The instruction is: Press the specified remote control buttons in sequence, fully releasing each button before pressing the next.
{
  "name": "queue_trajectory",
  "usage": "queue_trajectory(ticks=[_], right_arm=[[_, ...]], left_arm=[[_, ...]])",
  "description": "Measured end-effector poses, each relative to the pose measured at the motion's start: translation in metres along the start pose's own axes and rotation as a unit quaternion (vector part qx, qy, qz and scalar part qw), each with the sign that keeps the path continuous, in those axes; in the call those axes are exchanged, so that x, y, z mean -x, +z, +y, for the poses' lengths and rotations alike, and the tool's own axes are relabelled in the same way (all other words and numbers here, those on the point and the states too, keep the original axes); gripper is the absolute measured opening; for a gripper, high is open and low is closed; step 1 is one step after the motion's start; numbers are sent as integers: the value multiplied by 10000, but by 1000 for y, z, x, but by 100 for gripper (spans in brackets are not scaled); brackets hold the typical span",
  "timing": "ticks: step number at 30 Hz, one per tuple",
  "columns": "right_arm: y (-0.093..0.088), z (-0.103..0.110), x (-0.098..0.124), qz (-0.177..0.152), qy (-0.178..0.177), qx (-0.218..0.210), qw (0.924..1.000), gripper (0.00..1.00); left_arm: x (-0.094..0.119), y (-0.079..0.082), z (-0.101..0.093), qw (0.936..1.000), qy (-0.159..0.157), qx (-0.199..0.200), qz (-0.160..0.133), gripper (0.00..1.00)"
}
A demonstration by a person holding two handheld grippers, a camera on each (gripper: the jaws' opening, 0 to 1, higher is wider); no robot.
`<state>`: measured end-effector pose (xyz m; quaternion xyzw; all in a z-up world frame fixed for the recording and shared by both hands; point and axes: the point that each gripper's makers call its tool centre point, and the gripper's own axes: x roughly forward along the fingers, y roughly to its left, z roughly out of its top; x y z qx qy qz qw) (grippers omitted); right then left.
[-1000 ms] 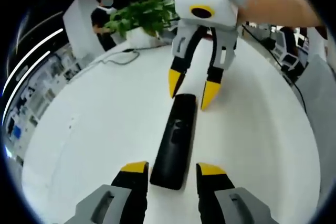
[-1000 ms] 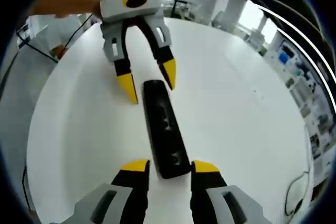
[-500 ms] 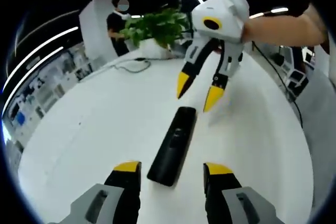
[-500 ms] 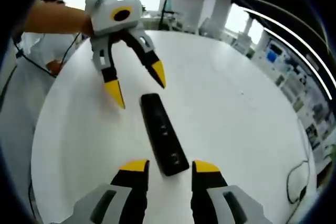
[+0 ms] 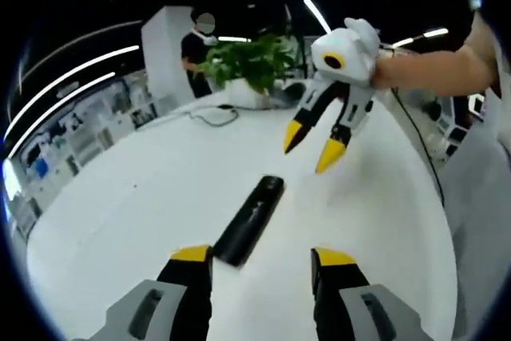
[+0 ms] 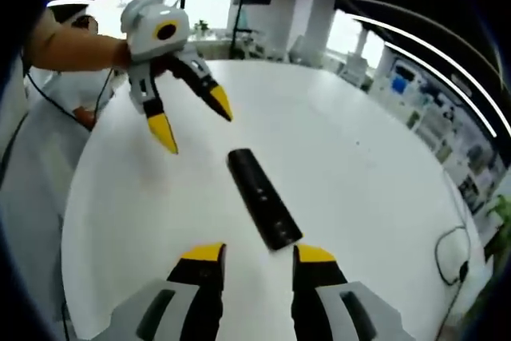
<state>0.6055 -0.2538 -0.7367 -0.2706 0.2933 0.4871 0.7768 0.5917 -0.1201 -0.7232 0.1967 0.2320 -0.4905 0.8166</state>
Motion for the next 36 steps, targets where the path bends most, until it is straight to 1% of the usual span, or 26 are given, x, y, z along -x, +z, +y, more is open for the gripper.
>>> queue_trajectory(ticks=[1, 2, 5, 10, 14, 17, 23, 25, 30, 33, 35, 36], right_arm=[[1, 2, 4, -63, -8, -52, 10000, 31], [2, 3, 6, -101, -30, -95, 9999, 31], [7, 9, 14, -196, -114, -146, 9996, 31], [18, 28, 27, -357, -178, -142, 9991, 31], [20, 40, 34, -402, -215, -119, 9989, 31], [22, 48, 40, -475, -243, -223, 9983, 32], [24, 61, 52, -564, -317, -254, 9976, 32], [24, 65, 56, -609, -350, -304, 9971, 34], [22, 78, 64, -669, -377, -363, 9964, 35], [20, 84, 68, -698, -390, -393, 9960, 37], [19, 90, 72, -743, -394, -428, 9955, 37], [19, 93, 73, -769, -388, -454, 9953, 38]], left_arm=[[4, 0, -3, 10000, 9, -14, 2, 50], [6, -3, -2, 10000, 24, -26, 3, 50], [14, -3, -5, 10000, 71, 23, -59, 50], [31, 7, -18, 9995, 202, 97, -243, 50], [43, 15, -25, 9990, 294, 79, -338, 50], [51, 21, -33, 9982, 314, 173, -479, 50], [63, 20, -53, 9984, 299, 112, -469, 50], [69, 24, -59, 9974, 310, 246, -599, 51], [80, 26, -72, 9961, 346, 351, -734, 51], [86, 24, -78, 9955, 401, 413, -746, 51], [92, 21, -82, 9941, 446, 572, -810, 51], [95, 20, -85, 9926, 433, 714, -884, 51]])
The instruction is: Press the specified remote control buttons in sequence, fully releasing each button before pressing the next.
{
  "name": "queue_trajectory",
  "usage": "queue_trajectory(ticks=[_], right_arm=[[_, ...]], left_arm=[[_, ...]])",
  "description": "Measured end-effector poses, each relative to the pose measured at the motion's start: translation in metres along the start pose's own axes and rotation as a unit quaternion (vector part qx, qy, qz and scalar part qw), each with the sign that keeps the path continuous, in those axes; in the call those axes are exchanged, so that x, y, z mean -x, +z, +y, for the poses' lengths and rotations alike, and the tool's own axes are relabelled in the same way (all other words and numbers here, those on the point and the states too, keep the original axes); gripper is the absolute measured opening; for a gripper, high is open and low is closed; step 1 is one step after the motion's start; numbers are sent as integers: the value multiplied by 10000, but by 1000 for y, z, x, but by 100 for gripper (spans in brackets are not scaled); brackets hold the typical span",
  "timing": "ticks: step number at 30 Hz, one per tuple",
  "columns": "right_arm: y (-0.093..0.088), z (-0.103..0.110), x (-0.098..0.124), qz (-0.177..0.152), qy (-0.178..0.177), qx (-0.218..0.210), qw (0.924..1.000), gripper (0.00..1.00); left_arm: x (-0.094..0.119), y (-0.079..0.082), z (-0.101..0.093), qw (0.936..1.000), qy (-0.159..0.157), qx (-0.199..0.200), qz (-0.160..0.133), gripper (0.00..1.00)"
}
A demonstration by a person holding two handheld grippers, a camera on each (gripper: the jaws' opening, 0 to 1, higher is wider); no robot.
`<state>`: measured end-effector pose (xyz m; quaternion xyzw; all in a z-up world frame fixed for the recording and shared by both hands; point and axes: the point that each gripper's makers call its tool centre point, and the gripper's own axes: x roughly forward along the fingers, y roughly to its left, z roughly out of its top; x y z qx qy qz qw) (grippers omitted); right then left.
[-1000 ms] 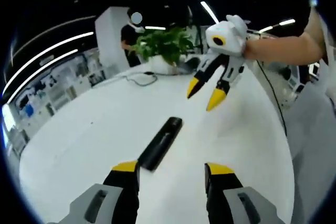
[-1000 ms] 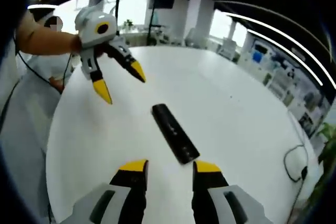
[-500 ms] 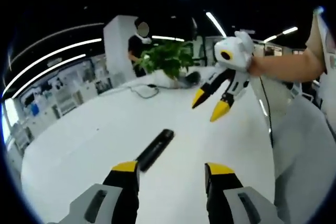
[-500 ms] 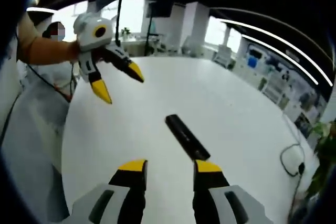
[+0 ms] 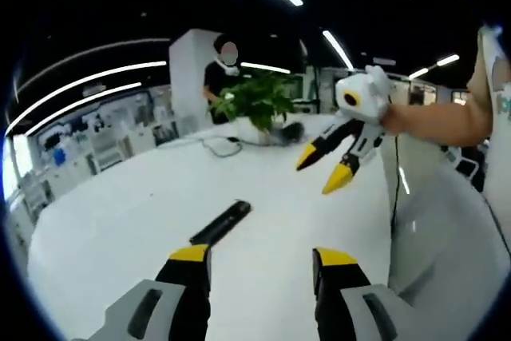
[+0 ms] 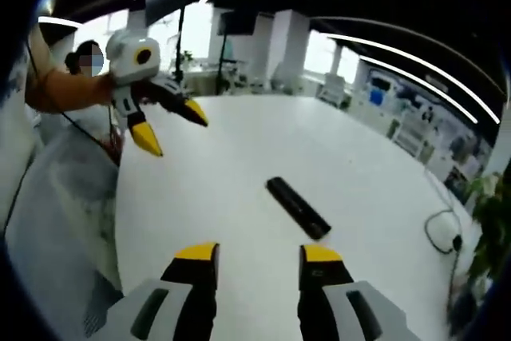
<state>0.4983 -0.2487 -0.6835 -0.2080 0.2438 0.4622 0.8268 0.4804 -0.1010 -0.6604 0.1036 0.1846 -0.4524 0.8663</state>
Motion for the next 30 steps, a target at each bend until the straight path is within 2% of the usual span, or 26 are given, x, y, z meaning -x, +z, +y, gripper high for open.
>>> queue_trajectory(ticks=[5, 15, 20, 30], right_arm=[[-1, 12, 5, -76, -1, -50, 10000, 39], [3, 34, 14, -237, 0, -95, 9997, 41], [3, 49, 17, -299, -7, -142, 9995, 43], [1, 77, 24, -524, -11, -312, 9981, 49]], left_arm=[[14, -7, -3, 9997, 151, 136, -94, 51], [29, 3, -20, 9986, 172, 267, -424, 51], [36, -4, -29, 9990, 190, 142, -372, 51], [50, -14, -42, 9980, 304, 267, -488, 51]])
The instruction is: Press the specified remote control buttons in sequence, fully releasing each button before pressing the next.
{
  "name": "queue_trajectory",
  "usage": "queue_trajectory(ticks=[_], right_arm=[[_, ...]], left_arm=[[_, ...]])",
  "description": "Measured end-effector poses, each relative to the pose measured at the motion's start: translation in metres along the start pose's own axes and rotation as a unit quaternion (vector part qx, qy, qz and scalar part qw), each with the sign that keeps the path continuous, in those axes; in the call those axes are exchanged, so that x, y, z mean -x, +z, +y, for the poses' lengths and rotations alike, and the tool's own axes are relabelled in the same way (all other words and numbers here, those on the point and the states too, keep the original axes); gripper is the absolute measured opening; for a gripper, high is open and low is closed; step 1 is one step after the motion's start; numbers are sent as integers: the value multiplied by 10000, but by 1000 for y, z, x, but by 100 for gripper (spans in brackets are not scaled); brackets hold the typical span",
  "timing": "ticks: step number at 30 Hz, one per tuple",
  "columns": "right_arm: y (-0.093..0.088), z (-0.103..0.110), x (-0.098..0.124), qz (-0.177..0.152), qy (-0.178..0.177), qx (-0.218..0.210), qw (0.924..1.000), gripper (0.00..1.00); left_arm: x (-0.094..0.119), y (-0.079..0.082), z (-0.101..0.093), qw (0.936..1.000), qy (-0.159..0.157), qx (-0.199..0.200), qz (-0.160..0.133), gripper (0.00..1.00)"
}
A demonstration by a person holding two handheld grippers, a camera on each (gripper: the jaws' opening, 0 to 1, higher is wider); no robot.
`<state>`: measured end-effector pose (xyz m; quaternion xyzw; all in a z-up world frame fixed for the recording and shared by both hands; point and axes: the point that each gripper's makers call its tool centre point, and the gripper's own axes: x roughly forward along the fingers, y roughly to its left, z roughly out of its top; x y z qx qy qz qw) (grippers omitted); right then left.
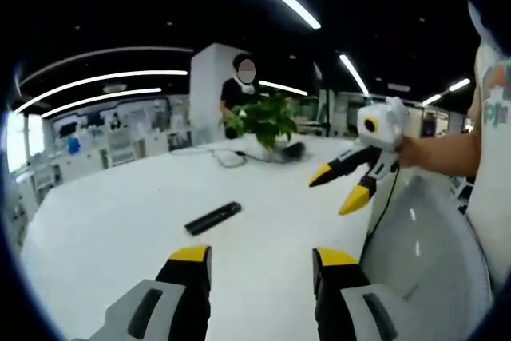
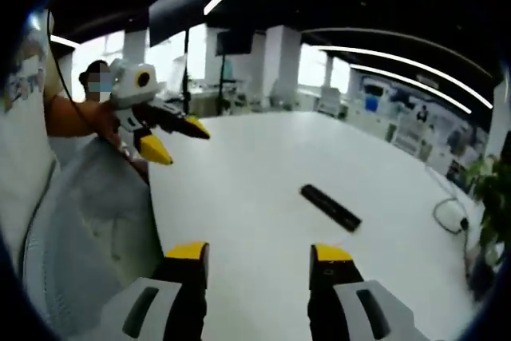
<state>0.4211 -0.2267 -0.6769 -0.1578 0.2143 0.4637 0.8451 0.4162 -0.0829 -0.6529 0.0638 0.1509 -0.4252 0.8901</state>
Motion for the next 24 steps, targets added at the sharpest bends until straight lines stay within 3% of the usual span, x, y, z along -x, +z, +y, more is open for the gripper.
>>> queue_trajectory(ticks=[13, 24], right_arm=[[4, 21, 9, -358, 11, -332, 9988, 50], [18, 21, 13, -684, -81, -488, 9964, 54]], left_arm=[[8, 7, -8, 9998, 30, -8, -209, 51], [10, 6, -8, 9997, 76, -82, -221, 52]])
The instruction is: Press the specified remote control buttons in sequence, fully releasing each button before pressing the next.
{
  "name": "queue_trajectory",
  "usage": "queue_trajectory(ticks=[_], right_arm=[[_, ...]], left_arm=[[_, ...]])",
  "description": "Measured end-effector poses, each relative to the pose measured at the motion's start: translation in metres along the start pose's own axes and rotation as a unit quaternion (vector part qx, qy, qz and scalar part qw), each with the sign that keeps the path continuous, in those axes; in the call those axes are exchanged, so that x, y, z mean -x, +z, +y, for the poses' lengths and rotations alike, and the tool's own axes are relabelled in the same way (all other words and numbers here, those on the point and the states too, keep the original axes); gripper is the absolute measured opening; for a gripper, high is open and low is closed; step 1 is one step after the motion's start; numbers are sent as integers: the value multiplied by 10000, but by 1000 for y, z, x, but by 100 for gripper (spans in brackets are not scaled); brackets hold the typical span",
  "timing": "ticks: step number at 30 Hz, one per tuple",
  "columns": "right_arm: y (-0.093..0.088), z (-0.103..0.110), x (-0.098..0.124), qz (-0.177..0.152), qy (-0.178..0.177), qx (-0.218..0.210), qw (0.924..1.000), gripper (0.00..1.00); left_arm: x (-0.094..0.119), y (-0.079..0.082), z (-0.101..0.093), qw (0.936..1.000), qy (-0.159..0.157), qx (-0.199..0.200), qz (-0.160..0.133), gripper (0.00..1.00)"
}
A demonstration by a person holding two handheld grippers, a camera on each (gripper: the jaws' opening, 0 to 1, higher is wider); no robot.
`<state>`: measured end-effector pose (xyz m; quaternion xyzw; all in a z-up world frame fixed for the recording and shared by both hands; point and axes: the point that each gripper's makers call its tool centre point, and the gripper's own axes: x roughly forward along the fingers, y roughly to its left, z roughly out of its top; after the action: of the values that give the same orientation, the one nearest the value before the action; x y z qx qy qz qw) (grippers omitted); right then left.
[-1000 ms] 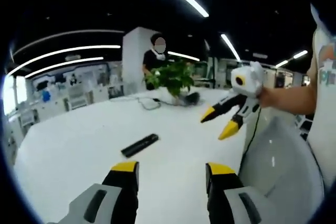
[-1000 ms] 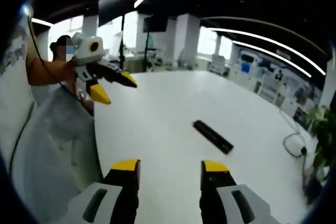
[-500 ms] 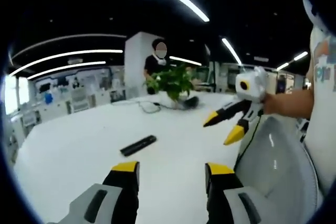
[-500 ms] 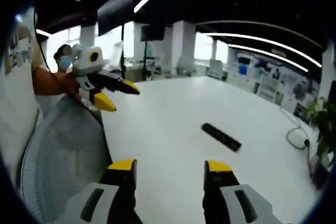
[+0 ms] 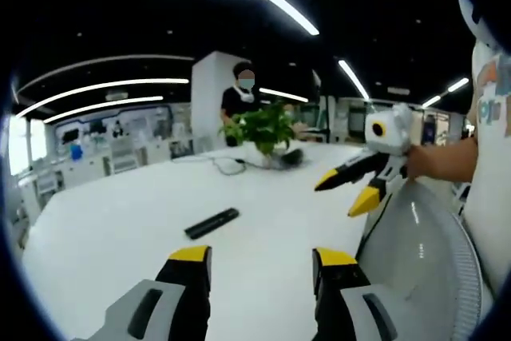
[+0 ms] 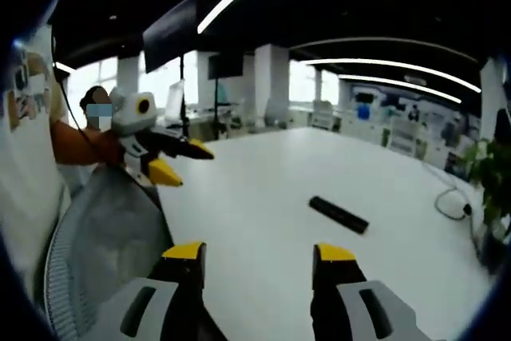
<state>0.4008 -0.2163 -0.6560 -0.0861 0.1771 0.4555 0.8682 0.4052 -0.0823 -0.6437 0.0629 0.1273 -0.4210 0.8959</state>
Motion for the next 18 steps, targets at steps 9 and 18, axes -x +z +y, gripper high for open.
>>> queue_trajectory(ticks=[9, 18], right_arm=[[9, 3, -8, -119, -57, -14, 9999, 56], [-4, 3, -15, 58, -146, -38, 9999, 58]], left_arm=[[2, -1, 3, 9999, 49, 155, -32, 54], [0, -8, -1, 9999, -1, 90, 110, 58]])
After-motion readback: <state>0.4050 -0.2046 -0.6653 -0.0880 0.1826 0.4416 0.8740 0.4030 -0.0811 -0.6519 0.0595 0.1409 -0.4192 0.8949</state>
